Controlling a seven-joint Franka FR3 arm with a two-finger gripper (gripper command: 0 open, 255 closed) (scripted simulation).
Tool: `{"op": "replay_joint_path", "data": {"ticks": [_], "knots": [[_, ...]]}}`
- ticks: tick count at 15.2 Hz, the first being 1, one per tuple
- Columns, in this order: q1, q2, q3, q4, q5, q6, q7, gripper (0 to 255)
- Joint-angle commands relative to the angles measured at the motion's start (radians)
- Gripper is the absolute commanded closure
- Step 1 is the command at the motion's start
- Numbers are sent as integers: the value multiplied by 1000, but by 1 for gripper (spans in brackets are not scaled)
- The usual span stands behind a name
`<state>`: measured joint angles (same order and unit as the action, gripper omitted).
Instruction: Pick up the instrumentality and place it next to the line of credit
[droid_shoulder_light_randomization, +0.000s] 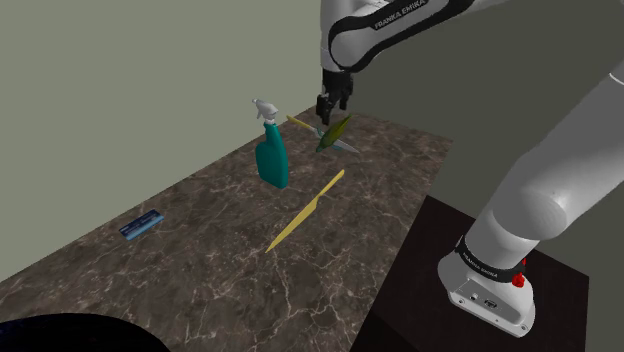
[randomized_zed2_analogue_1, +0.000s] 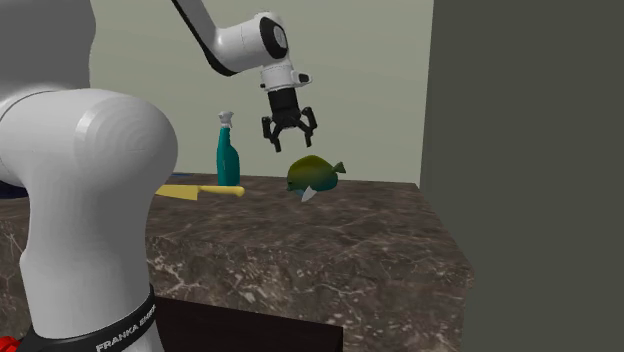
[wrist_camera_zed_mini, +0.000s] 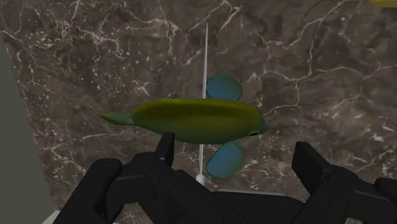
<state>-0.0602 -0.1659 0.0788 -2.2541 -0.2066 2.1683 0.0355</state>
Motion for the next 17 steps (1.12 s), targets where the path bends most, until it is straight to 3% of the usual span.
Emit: {"op": "replay_joint_path", "data": {"ticks": [1,8,17], "knots": [[-8,75,4,32,-43,35,24,0],[-7,356,-4,223,-194,86,118,0],[-16,423,-22,208,-226,168,138,0]]}}
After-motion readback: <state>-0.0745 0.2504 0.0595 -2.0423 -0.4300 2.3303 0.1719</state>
